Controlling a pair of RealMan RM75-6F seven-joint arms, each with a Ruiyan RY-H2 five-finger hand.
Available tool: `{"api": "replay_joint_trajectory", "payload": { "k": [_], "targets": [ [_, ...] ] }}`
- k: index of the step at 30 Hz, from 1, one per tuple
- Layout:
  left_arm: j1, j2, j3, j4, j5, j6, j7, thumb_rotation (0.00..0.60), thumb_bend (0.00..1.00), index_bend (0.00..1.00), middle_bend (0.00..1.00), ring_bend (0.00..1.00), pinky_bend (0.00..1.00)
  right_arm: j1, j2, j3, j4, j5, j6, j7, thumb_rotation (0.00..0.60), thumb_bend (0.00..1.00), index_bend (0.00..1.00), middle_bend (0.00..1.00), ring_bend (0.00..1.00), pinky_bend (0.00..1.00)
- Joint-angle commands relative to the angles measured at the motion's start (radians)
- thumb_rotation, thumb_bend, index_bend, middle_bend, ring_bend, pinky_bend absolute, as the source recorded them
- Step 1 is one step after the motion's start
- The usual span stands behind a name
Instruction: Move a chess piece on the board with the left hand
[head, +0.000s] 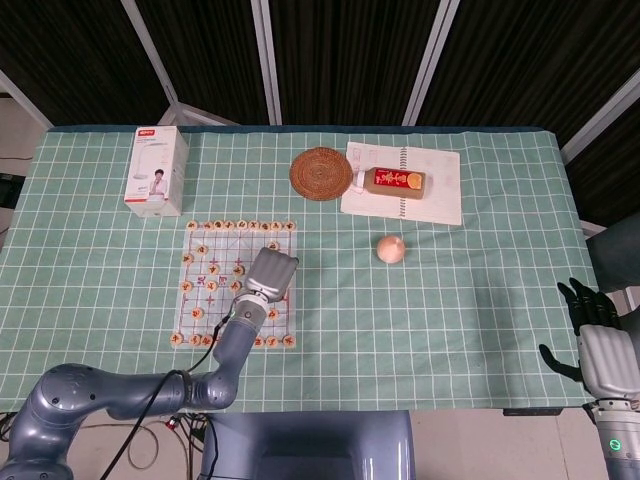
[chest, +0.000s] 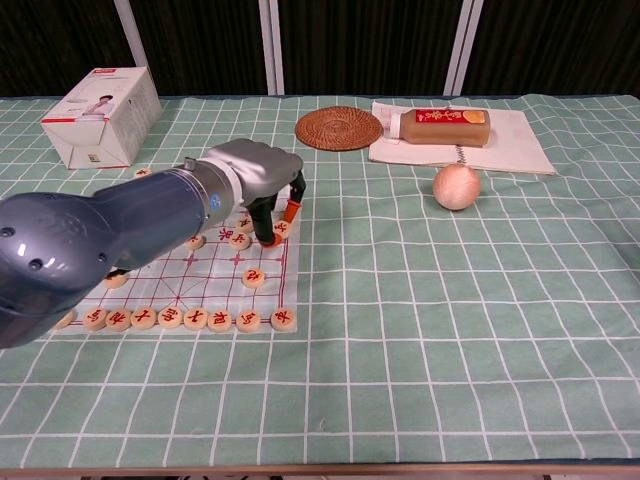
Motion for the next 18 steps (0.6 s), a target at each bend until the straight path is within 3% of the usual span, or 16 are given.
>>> {"api": "replay_joint_trajectory", "payload": {
  "k": [1,18],
  "targets": [
    [-0.004,-0.009,0.0,0.013,0.0,-0.006,-0.002,0.6,0.29,0.55,1.0,1.0,1.0,0.0,0.002,-0.001,-0.001,0.0,-0.001,0.002,0.6,0.34,0.0,0.0,0.0,0.0],
    [-0.01,-0.022,0.004,0.027,-0.018,-0.007,0.014,0.6,0.29,0.54,1.0,0.99,1.0,0.0,0.001,0.001,-0.001,0.004,-0.001,0.005,0.6,0.34,0.0,0.0,0.0,0.0]
  ]
}}
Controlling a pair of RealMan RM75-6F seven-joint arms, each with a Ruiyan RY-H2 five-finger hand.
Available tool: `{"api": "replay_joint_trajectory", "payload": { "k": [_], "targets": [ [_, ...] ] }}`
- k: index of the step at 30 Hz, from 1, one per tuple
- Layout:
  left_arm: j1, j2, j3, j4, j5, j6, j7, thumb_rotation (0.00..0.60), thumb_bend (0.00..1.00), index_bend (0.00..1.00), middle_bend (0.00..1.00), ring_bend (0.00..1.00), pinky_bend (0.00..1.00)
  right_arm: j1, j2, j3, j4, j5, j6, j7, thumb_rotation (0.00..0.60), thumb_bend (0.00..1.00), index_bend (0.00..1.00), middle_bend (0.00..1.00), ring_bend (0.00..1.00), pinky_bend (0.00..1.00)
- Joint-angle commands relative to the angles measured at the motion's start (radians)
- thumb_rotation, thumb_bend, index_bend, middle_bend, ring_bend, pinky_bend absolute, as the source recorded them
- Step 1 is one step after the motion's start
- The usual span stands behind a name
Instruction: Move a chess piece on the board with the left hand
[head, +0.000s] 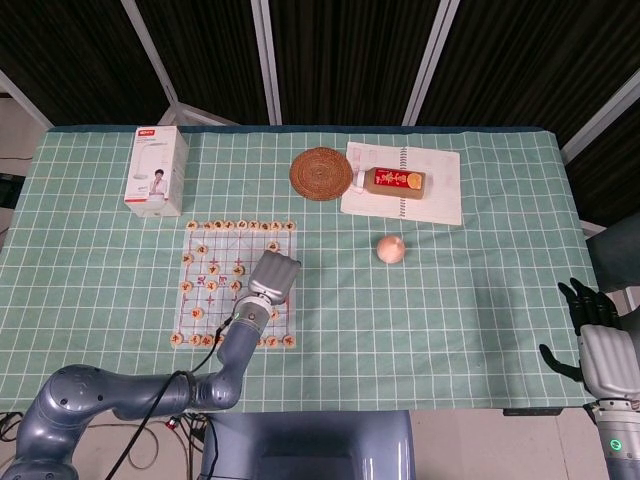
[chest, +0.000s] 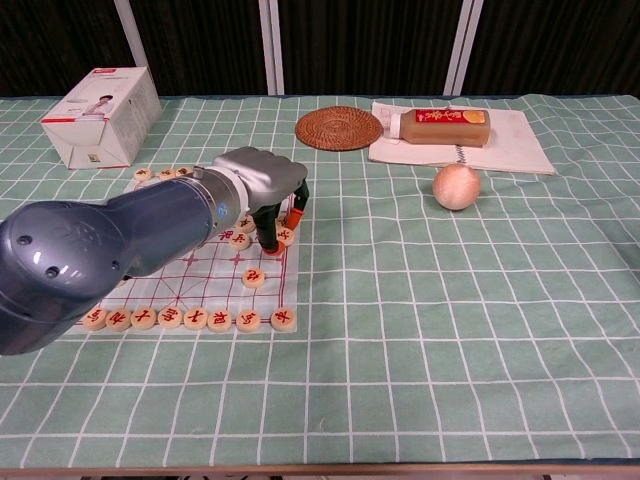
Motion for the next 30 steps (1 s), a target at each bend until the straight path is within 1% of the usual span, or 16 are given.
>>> {"api": "replay_joint_trajectory", "payload": {
  "k": [1,7,16,23,30],
  "targets": [
    [0.0,0.0,0.001,-0.001,-0.001,0.002,0.001,0.6,0.29,0.53,1.0,0.99,1.0,0.0,0.0,0.0,0.0,0.0,0.001,-0.001,0.6,0.34,0.0,0.0,0.0,0.0],
    [0.001,0.0,0.001,-0.005,-0.003,0.005,0.003,0.6,0.28,0.46,1.0,0.99,1.0,-0.001,0.0,0.001,-0.002,0.0,0.002,0.003,0.6,0.34,0.0,0.0,0.0,0.0],
    [0.003,0.002,0.001,-0.015,0.002,0.012,0.001,0.6,0.27,0.41,1.0,0.99,1.0,-0.001,-0.002,0.002,0.002,-0.002,0.005,0.002,0.6,0.34,0.0,0.0,0.0,0.0],
    [0.008,0.014,-0.003,-0.035,0.008,0.016,-0.008,0.6,0.26,0.4,1.0,0.99,1.0,-0.001,-0.003,0.002,0.002,-0.002,0.006,0.0,0.6,0.34,0.0,0.0,0.0,0.0],
    [0.022,0.048,-0.013,-0.108,0.037,0.03,-0.045,0.6,0.26,0.4,1.0,0.99,1.0,-0.001,-0.003,0.001,0.004,-0.003,0.006,-0.003,0.6,0.34,0.0,0.0,0.0,0.0]
  ]
}}
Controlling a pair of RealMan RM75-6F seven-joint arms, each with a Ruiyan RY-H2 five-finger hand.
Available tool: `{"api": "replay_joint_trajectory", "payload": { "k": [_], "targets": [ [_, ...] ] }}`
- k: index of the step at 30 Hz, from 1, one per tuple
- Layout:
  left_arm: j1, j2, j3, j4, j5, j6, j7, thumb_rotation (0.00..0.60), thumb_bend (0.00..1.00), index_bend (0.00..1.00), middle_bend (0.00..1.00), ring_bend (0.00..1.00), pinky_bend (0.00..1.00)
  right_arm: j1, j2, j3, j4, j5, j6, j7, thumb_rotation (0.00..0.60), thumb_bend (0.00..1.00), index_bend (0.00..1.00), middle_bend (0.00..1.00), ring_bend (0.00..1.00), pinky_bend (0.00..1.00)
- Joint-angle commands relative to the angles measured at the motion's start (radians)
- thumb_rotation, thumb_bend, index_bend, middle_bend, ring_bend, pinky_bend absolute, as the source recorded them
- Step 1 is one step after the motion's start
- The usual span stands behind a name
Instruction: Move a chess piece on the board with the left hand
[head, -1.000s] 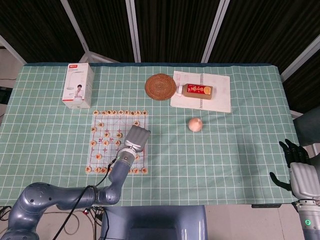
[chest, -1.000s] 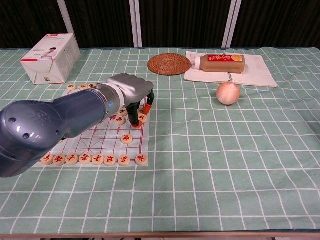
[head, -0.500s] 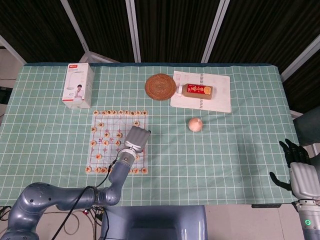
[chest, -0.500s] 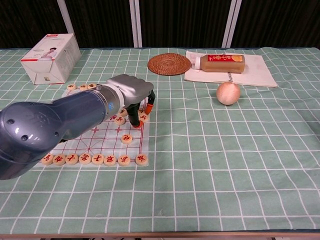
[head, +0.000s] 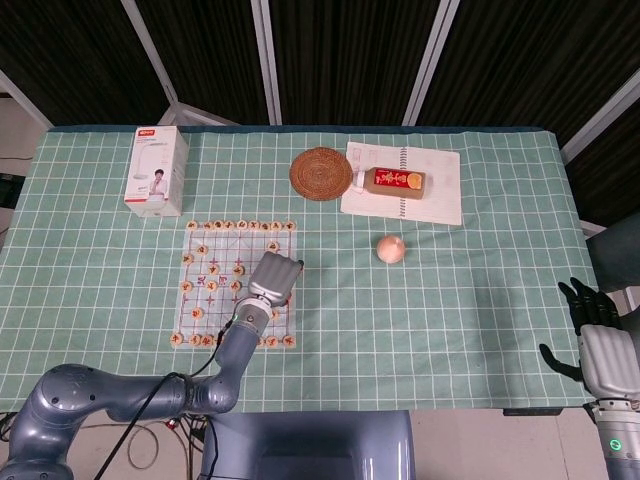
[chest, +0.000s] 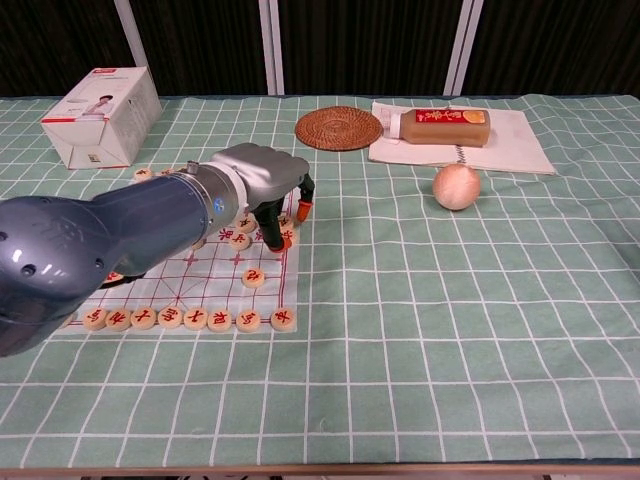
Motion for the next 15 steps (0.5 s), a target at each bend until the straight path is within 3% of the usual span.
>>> {"api": "replay_joint_trajectory", "payload": {
  "k": [1,6,9,11,15],
  "targets": [
    [0.01,0.024,-0.009,-0.046,0.024,0.012,-0.028,0.6,0.26,0.4,1.0,0.99,1.0,0.0,0.0,0.0,0.0,-0.001,0.0,-0.002,0.6,0.34,0.0,0.0,0.0,0.0],
    [0.035,0.067,-0.013,-0.129,0.073,0.039,-0.077,0.6,0.26,0.38,1.0,0.97,1.0,-0.001,0.0,-0.001,0.0,0.0,0.001,-0.004,0.6,0.34,0.0,0.0,0.0,0.0],
    [0.067,0.109,-0.001,-0.198,0.122,0.07,-0.118,0.6,0.24,0.34,0.95,0.89,0.97,-0.001,-0.001,-0.001,0.0,-0.001,0.003,-0.006,0.6,0.34,0.0,0.0,0.0,0.0],
    [0.097,0.142,0.013,-0.25,0.163,0.099,-0.149,0.6,0.23,0.28,0.84,0.79,0.9,-0.002,-0.001,-0.002,0.001,-0.003,0.004,-0.008,0.6,0.34,0.0,0.0,0.0,0.0],
    [0.183,0.218,0.06,-0.357,0.282,0.195,-0.228,0.6,0.21,0.08,0.43,0.43,0.56,-0.002,-0.002,-0.003,0.002,-0.009,0.007,-0.012,0.6,0.34,0.0,0.0,0.0,0.0]
  ]
}}
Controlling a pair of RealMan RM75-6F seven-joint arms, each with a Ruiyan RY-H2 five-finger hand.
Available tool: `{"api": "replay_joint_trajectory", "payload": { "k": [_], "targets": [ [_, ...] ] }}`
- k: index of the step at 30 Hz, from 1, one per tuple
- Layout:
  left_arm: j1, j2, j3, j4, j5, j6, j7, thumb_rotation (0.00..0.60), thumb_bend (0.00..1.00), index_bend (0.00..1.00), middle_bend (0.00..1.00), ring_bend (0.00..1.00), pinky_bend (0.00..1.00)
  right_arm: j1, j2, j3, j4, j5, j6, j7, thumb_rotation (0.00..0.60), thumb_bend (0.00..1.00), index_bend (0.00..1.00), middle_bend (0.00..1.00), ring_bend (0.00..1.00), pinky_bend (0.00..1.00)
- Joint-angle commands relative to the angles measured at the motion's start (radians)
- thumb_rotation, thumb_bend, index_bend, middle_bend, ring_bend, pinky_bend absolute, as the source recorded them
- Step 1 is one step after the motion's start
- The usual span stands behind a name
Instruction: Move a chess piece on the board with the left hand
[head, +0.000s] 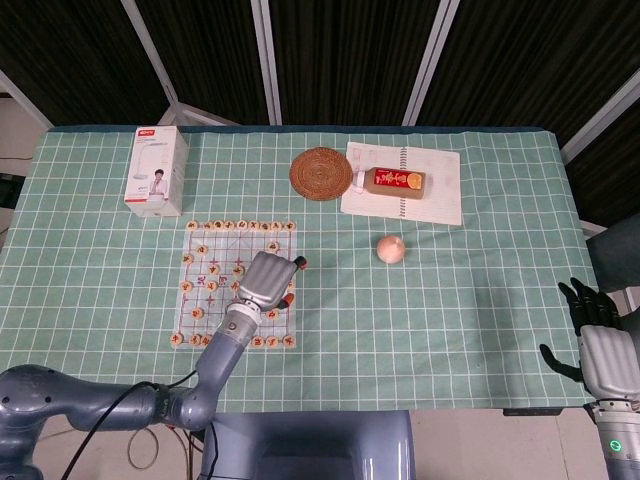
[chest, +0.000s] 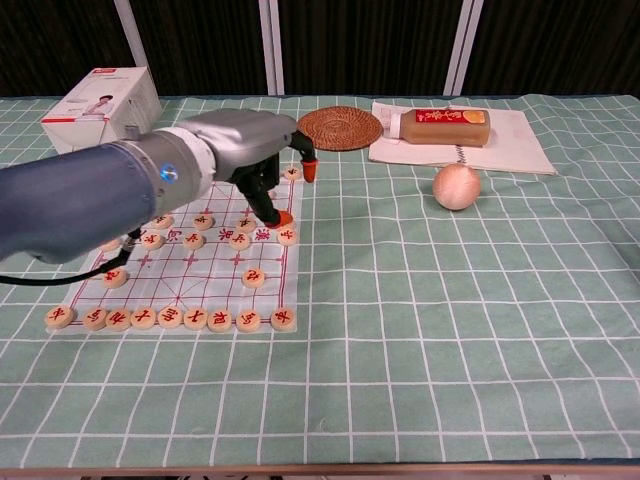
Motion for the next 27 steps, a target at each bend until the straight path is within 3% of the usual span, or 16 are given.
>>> {"api": "replay_joint_trajectory", "payload": {
  "k": [1,4,8,13,17,22,27],
  "targets": [
    [0.095,0.085,0.056,-0.103,0.131,0.105,-0.091,0.6,0.2,0.05,0.34,0.35,0.48,0.0,-0.001,-0.001,0.0,-0.002,0.001,-0.003,0.6,0.34,0.0,0.0,0.0,0.0],
    [0.184,0.164,0.122,-0.168,0.269,0.201,-0.172,0.6,0.16,0.03,0.18,0.19,0.31,0.0,-0.001,-0.003,0.002,-0.003,0.001,-0.009,0.6,0.34,0.0,0.0,0.0,0.0],
    [0.297,0.283,0.215,-0.227,0.405,0.315,-0.227,0.6,0.08,0.01,0.02,0.04,0.15,-0.001,-0.003,-0.004,0.003,-0.011,0.009,-0.025,0.6,0.34,0.0,0.0,0.0,0.0],
    [0.44,0.4,0.339,-0.248,0.557,0.447,-0.282,0.6,0.02,0.0,0.0,0.0,0.02,-0.003,-0.01,-0.005,0.009,-0.022,0.022,-0.05,0.6,0.34,0.0,0.0,0.0,0.0],
    [0.557,0.45,0.406,-0.194,0.647,0.558,-0.347,0.6,0.0,0.0,0.0,0.0,0.0,-0.003,-0.016,-0.007,0.013,-0.03,0.03,-0.067,0.6,0.34,0.0,0.0,0.0,0.0],
    [0.657,0.464,0.428,-0.091,0.703,0.623,-0.42,0.6,0.0,0.0,0.0,0.0,0.0,-0.004,-0.022,-0.01,0.025,-0.049,0.043,-0.08,0.6,0.34,0.0,0.0,0.0,0.0],
    [0.711,0.451,0.421,-0.007,0.73,0.623,-0.456,0.6,0.0,0.0,0.0,0.0,0.0,-0.005,-0.029,-0.012,0.034,-0.058,0.05,-0.092,0.6,0.34,0.0,0.0,0.0,0.0]
  ]
}}
